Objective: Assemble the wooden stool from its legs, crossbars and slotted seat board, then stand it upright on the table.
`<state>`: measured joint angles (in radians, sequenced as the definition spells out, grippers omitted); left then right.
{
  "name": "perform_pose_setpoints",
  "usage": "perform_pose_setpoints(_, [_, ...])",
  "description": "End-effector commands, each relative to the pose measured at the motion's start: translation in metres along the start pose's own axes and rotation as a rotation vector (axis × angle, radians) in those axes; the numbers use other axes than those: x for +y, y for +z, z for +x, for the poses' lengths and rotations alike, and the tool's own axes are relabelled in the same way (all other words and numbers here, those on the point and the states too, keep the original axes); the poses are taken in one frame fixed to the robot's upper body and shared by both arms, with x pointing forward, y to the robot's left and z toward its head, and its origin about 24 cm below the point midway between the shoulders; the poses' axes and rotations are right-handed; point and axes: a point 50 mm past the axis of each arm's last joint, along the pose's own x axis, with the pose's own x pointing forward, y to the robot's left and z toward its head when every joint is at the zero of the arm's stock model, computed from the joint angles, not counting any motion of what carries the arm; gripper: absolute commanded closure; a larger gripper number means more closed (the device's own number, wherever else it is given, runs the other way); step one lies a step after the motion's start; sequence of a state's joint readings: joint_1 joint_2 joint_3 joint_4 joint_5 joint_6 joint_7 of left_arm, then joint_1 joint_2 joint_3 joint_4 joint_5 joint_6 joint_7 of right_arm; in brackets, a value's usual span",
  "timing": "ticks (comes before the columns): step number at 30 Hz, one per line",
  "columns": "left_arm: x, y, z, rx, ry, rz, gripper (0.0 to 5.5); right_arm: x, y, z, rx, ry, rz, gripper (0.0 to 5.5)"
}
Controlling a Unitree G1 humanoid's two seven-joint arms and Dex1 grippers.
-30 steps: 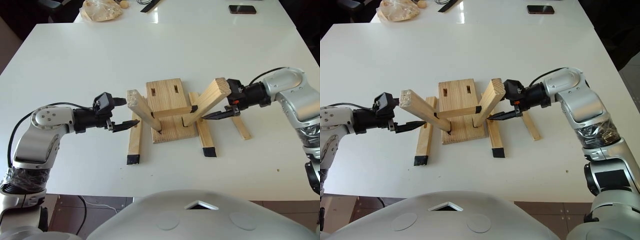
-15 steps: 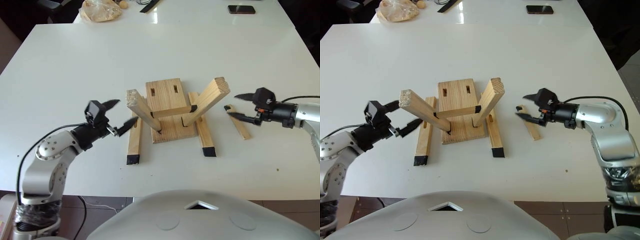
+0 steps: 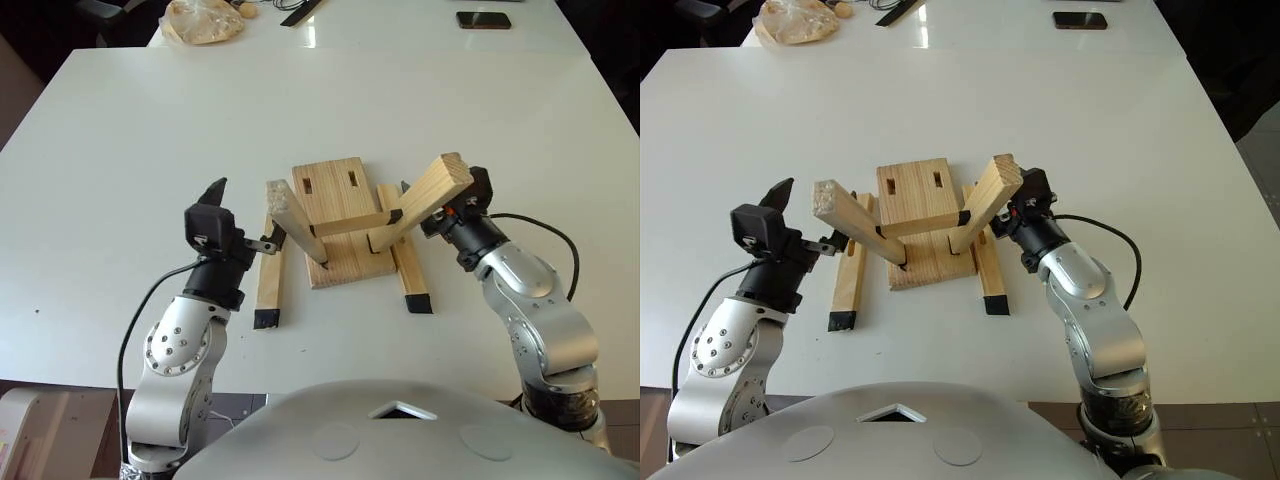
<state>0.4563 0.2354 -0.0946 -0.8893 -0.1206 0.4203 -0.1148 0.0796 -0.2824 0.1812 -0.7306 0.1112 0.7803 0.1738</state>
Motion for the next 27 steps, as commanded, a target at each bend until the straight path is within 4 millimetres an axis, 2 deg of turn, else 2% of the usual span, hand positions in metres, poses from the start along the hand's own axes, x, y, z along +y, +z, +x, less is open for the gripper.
perform_pose_setpoints(1, [-0.018,-0.009,0.002,0.051,-0.128,0.001,0.69,0.028,0.006,0.006,-0.013,0.171,0.016,2.26])
perform_pose_setpoints(7, [0.010,-0.028,0.011,0.096,-0.062,0.076,0.69,0.006,-0.016,0.012,0.048,0.097,-0.007,2.26])
perform_pose_setpoints(12, [0.029,-0.051,0.009,0.150,-0.083,0.122,0.69,-0.005,-0.039,0.022,0.087,0.173,-0.109,2.26])
perform_pose_setpoints(18, [0.018,-0.089,-0.001,0.286,-0.234,0.136,0.69,-0.004,-0.073,0.034,0.147,0.300,-0.265,2.26])
perform_pose_setpoints(20, [0.017,-0.098,-0.002,0.306,-0.260,0.157,0.69,-0.007,-0.083,0.034,0.167,0.305,-0.372,2.26])
perform_pose_setpoints(24, [0.032,-0.105,-0.006,0.349,-0.257,0.202,0.69,-0.031,-0.101,0.027,0.223,0.248,-0.614,2.26])
perform_pose_setpoints(27, [0.050,-0.107,-0.012,0.377,-0.264,0.251,0.69,-0.050,-0.108,0.017,0.252,0.204,-0.656,2.26])
